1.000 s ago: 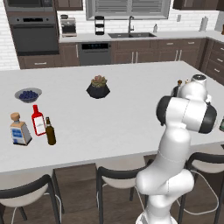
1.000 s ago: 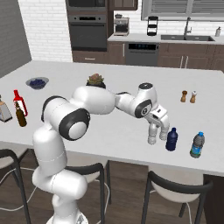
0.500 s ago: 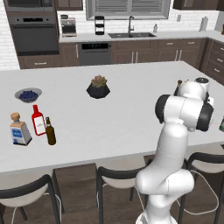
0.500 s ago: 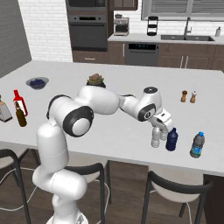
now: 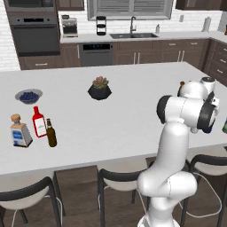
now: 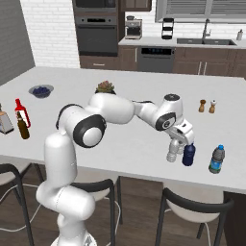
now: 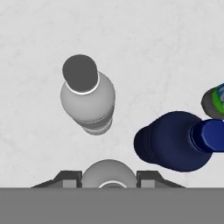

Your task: Move the plastic bottles in the middle to the plastics group, and the glass bottles in the middle to the glass group.

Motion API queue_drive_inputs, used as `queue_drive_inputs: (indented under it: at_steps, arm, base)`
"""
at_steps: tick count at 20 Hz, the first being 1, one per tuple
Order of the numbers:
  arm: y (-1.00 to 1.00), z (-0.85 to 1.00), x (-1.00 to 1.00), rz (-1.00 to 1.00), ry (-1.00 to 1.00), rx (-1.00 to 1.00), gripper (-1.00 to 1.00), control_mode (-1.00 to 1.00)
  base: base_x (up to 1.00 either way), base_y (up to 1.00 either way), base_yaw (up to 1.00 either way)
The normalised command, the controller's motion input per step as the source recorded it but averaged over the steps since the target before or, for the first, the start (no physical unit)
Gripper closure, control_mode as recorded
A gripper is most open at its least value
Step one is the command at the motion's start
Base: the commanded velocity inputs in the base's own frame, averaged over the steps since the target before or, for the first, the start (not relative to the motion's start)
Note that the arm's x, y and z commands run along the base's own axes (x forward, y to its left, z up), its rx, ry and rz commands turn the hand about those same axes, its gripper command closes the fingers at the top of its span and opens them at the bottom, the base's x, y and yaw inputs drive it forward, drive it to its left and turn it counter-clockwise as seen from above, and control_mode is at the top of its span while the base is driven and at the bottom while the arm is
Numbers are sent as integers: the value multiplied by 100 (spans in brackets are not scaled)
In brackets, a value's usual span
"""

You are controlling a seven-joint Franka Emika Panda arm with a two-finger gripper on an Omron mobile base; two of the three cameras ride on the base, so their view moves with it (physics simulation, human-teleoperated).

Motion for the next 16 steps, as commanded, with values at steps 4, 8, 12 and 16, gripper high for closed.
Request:
queue_drive_inputs:
  at_steps: [4, 8, 12, 16]
  arm:
    - [-5, -6, -1, -1, -4, 0, 100, -100]
    - [0, -4, 0, 0, -9, -1, 100, -100]
    - [0, -8, 0, 0, -5, -5, 100, -100]
    - [0, -1, 0, 0, 0, -7, 100, -100]
  base:
    - [0, 0, 0]
    - [0, 0, 0]
    - [0, 0, 0]
    - [0, 0, 0]
